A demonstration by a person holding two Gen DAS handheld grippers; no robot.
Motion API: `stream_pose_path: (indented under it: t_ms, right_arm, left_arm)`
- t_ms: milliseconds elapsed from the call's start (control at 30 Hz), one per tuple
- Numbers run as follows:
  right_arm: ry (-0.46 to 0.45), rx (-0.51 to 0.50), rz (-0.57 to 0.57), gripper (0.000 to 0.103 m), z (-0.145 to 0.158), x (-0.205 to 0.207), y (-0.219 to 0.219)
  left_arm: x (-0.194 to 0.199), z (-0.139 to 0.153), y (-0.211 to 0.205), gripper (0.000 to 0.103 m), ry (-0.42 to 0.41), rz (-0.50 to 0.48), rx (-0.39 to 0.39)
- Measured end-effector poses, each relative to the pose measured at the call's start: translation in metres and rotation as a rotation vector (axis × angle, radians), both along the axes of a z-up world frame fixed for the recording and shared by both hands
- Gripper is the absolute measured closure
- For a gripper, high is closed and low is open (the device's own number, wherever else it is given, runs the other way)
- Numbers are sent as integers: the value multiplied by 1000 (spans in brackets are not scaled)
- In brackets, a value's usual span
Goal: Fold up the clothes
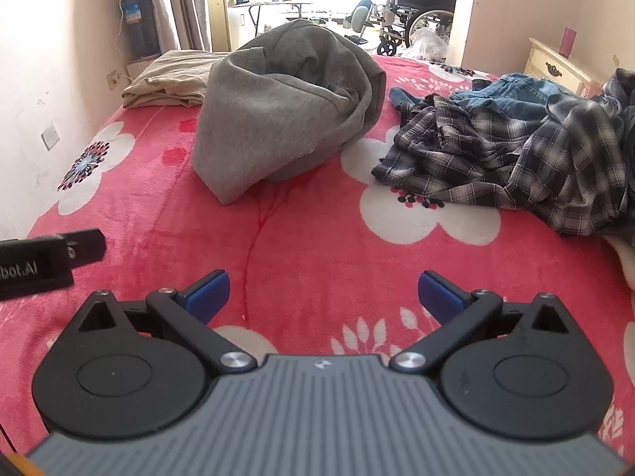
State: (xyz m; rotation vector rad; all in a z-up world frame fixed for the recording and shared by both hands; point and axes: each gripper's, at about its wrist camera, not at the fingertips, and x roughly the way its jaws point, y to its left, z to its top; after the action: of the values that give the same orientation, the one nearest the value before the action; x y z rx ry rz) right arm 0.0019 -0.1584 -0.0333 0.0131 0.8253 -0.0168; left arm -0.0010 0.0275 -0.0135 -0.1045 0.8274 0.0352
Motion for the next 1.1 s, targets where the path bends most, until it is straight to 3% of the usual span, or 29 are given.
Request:
stream_pose_path:
  t_ms: [133,267,500,1100]
  right_arm:
    - [-4,-1,-9,1,-1,2,-2]
    - [-4,2,-16,1,-2,3,-5]
    - [-3,6,-21,1,-2,3,-6]
    - [-39,4,-14,1,3,-3,-8]
  left_arm:
    - [7,-2,3,0,27,37,-16]
    - [6,-3,2,0,4,59,43]
    - [1,-7,-9,0,9,9,106]
    - [-7,-7,-12,0,0,-11,73]
